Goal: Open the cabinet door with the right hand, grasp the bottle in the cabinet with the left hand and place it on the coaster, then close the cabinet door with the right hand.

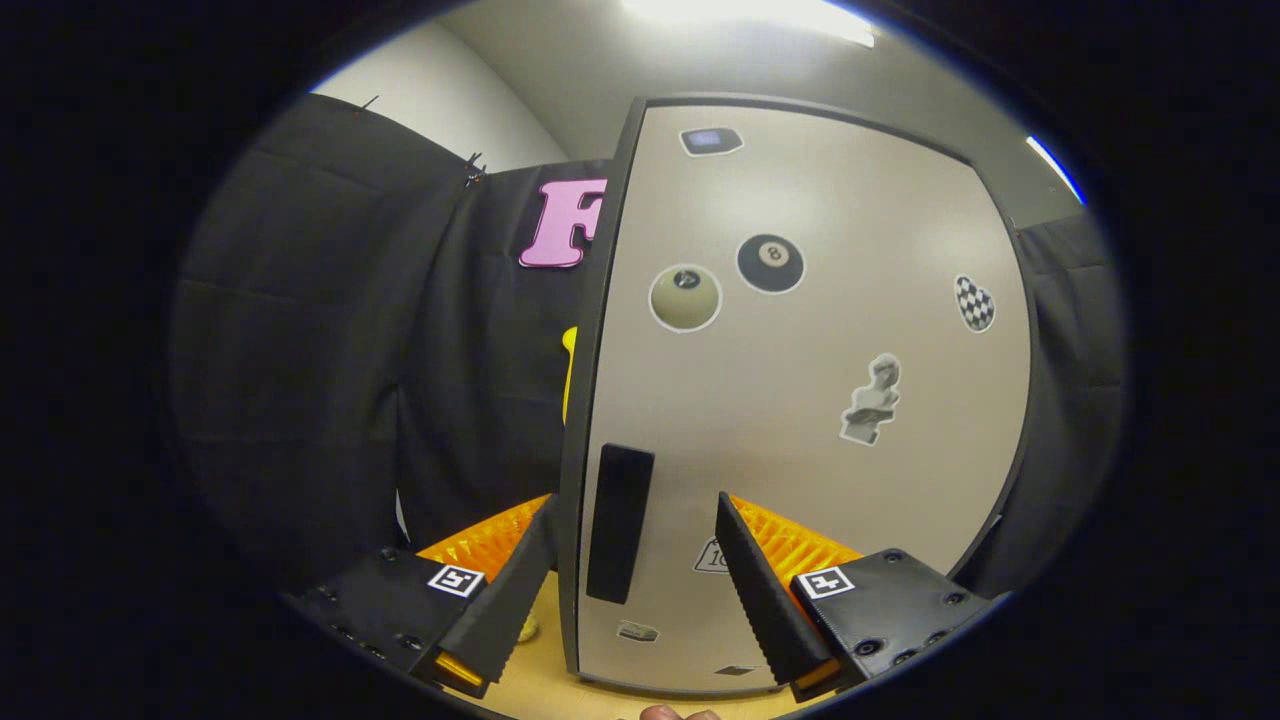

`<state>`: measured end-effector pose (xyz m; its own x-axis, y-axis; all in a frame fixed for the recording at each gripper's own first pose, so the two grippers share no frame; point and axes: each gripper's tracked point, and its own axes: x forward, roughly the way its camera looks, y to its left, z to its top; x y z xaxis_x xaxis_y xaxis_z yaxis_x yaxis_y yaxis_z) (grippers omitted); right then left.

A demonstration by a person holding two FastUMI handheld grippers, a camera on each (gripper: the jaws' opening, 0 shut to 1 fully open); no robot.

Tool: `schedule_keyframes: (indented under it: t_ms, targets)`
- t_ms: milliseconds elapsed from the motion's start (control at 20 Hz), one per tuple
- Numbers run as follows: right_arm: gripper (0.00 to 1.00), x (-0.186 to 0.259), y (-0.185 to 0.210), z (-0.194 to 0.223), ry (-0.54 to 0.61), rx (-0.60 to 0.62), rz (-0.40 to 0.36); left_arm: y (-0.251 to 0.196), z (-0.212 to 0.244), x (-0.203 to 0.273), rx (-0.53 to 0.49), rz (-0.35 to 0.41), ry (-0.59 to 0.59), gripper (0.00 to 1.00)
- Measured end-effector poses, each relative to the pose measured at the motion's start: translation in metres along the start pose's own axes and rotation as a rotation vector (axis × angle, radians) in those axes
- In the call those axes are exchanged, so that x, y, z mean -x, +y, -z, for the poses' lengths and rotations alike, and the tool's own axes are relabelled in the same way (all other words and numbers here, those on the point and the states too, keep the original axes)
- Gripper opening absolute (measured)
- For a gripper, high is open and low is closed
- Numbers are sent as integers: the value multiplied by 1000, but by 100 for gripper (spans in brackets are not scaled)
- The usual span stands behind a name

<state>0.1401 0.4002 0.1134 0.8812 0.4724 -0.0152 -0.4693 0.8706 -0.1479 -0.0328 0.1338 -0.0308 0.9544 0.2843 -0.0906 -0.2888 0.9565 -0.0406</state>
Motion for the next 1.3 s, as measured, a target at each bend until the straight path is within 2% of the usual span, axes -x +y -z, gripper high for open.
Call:
schedule_keyframes:
  t_ms: [100, 200, 350, 400, 450, 500, 550, 600, 650, 750, 900, 950, 1000, 1050, 1100, 1250, 1300]
  targets:
    - [98, -16, 7, 12, 26, -42, -10, 9, 3, 1, -7, -19, 11, 90]
    - [98, -25, 7, 23, 66, -51, 12, 15, 4, 5, -8, -37, 13, 90]
    - [98, -34, 6, 24, 55, -59, 39, 23, 6, 12, -3, -61, 9, 90]
    - [94, -34, 4, 23, 51, -62, 52, 25, 8, 14, 0, -66, 13, 90]
    - [80, -36, 3, 24, 49, -67, 66, 24, 10, 14, 3, -69, 18, 90]
    - [72, -37, 3, 25, 54, -76, 65, 25, 9, 14, 6, -71, 21, 90]
    - [66, -39, 6, 28, 65, -88, 56, 25, 9, 15, 7, -73, 20, 90]
    - [66, -40, 7, 26, 71, -95, 56, 25, 8, 15, 9, -75, 16, 88]
    - [54, -42, 12, 29, 72, -110, 33, 27, 9, 16, 9, -79, 14, 88]
    - [37, -39, 13, 28, 71, -119, 50, 28, 12, 18, 12, -80, 27, 90]
    - [31, -40, 13, 29, 85, -144, 46, 27, 11, 21, 17, -83, 32, 88]
    - [24, -37, 13, 28, 85, -142, 37, 28, 12, 21, 19, -85, 33, 88]
    - [25, -38, 13, 30, 91, -135, 23, 27, 11, 21, 23, -85, 34, 89]
    - [19, -37, 14, 29, 79, -142, 14, 27, 11, 21, 28, -85, 34, 89]
    - [19, -34, 15, 29, 82, -151, 0, 27, 11, 20, 34, -87, 37, 93]
    - [10, -26, 17, 30, 80, -128, -59, 23, 15, 20, 70, -84, 46, 89]
    - [10, -20, 19, 29, 78, -119, -79, 22, 18, 19, 81, -83, 51, 89]
